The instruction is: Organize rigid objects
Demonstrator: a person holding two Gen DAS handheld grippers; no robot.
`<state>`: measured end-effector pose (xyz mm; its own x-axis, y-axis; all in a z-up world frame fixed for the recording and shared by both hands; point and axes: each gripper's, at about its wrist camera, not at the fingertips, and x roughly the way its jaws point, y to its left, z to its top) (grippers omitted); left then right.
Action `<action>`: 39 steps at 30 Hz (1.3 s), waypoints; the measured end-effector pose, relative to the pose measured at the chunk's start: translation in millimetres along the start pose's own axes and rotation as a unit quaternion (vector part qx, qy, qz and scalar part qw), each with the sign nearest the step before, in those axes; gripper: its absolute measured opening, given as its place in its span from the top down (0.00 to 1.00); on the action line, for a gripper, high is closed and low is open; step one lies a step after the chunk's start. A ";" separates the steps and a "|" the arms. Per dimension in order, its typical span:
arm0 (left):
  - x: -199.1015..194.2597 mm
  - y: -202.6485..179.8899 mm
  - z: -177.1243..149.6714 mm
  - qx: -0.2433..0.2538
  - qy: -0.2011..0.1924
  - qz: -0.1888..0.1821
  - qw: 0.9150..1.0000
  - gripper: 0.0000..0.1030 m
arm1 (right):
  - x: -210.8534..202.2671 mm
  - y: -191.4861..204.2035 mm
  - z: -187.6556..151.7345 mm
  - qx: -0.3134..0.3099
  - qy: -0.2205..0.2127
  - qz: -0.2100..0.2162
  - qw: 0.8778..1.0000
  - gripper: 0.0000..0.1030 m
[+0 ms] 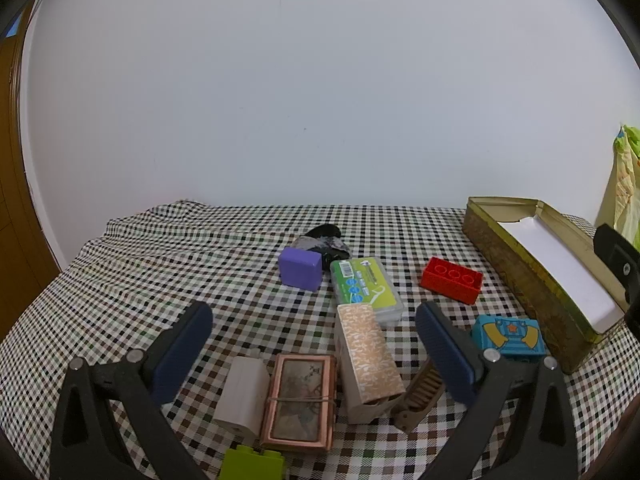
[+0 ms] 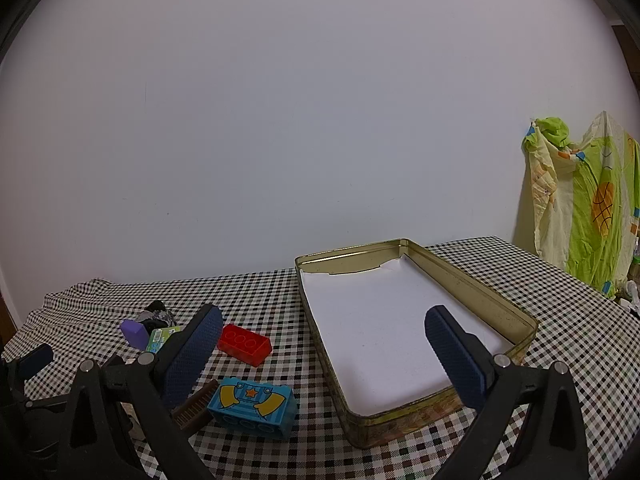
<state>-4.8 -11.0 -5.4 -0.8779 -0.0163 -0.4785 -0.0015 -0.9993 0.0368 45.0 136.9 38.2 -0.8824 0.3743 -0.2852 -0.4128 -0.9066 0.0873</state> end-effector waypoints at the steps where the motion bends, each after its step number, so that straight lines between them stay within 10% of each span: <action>1: 0.1 0.2 -0.2 0.000 0.001 0.000 1.000 0.00 | 0.1 0.1 0.1 0.000 0.000 0.000 1.000 0.00; 39: 1.3 0.2 0.8 -0.003 0.013 0.014 1.000 0.00 | -6.0 3.2 5.6 -0.016 -0.035 -0.013 0.999 0.00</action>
<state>-6.3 -11.3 -5.3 -0.8644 -0.0450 -0.5008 0.0256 -0.9986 0.0454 47.7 132.9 45.5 -0.8855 0.4099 -0.2186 -0.4295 -0.9017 0.0490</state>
